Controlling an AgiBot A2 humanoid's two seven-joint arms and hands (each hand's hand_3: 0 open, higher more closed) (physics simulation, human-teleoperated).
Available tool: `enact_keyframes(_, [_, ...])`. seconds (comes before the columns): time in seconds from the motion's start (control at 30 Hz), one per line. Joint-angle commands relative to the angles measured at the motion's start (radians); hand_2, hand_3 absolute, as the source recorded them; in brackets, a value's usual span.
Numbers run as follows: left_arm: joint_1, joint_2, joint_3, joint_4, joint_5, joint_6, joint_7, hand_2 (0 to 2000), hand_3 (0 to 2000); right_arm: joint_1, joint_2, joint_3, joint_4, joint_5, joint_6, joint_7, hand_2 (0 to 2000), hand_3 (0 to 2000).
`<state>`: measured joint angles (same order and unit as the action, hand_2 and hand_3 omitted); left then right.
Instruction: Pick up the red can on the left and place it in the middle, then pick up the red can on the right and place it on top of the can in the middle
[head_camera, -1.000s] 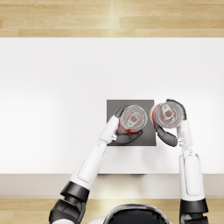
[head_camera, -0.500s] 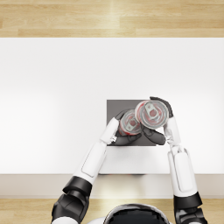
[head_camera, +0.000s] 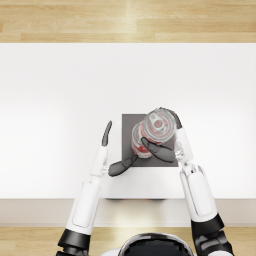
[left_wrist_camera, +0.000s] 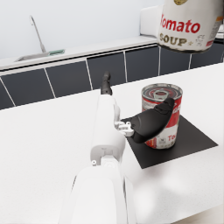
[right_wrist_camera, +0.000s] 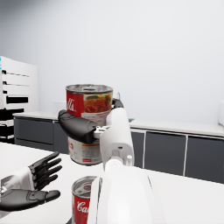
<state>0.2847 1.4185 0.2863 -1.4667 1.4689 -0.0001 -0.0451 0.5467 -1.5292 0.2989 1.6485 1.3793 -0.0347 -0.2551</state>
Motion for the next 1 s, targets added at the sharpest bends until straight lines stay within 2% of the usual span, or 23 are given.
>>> enact_keyframes(0.03, [-0.136, -0.022, -0.234, -0.230, 0.000, 0.000, 0.013, 0, 0, 0.040, -0.021, 0.014, -0.052, 0.000, -0.012, -0.023, 2000, 1520])
enact_keyframes(0.2, [-0.205, -0.017, -0.306, -0.216, -0.001, 0.000, 0.039, 0, 0, 0.057, -0.036, 0.020, -0.124, 0.000, -0.043, -0.070, 2000, 1520])
enact_keyframes(0.23, [-0.211, -0.016, -0.307, -0.214, -0.001, 0.000, 0.041, 0, 0, 0.218, 0.244, 0.359, -0.137, 0.000, -0.041, -0.074, 2000, 1520])
enact_keyframes(0.27, [-0.216, -0.015, -0.311, -0.215, -0.001, 0.000, 0.042, 0, 0, 0.098, 0.028, 0.101, -0.157, -0.001, -0.035, -0.075, 2000, 1520])
enact_keyframes(0.3, [-0.218, -0.014, -0.311, -0.209, -0.001, 0.000, 0.043, 0, 0, 0.106, 0.029, 0.107, -0.176, 0.000, -0.018, -0.077, 2000, 1520])
enact_keyframes(0.57, [-0.232, -0.007, -0.299, -0.199, 0.000, 0.000, 0.045, 0, 0, 0.106, 0.009, 0.100, -0.244, 0.000, -0.025, -0.083, 2000, 1520])
enact_keyframes(0.6, [-0.232, -0.007, -0.296, -0.197, 0.000, 0.000, 0.045, 0, 0, 0.105, 0.007, 0.099, -0.252, 0.000, -0.026, -0.083, 639, 1193])
enact_keyframes(0.63, [-0.237, -0.006, -0.296, -0.198, 0.000, 0.000, 0.045, 0, 0, 0.100, 0.008, 0.096, -0.254, 0.000, -0.023, -0.086, 0, 867])
enact_keyframes(0.67, [-0.239, -0.005, -0.300, -0.191, 0.000, 0.000, 0.045, 0, 0, 0.093, 0.009, 0.097, -0.251, 0.000, -0.008, -0.088, 0, 540])
enact_keyframes(0.7, [-0.247, -0.004, -0.302, -0.199, 0.000, 0.000, 0.045, 0, 0, 0.088, 0.009, 0.097, -0.255, 0.000, -0.019, -0.090, 0, 213])
enact_keyframes(0.73, [-0.248, -0.004, -0.306, -0.196, 0.000, 0.000, 0.045, 0, 0, 0.082, 0.010, 0.098, -0.250, 0.000, -0.037, -0.091, 0, 0])
enact_keyframes(1.0, [-0.254, 0.003, -0.302, -0.212, 0.000, 0.000, 0.045, 0, 0, 0.051, 0.008, 0.075, -0.085, 0.000, -0.061, -0.094, 0, 0])
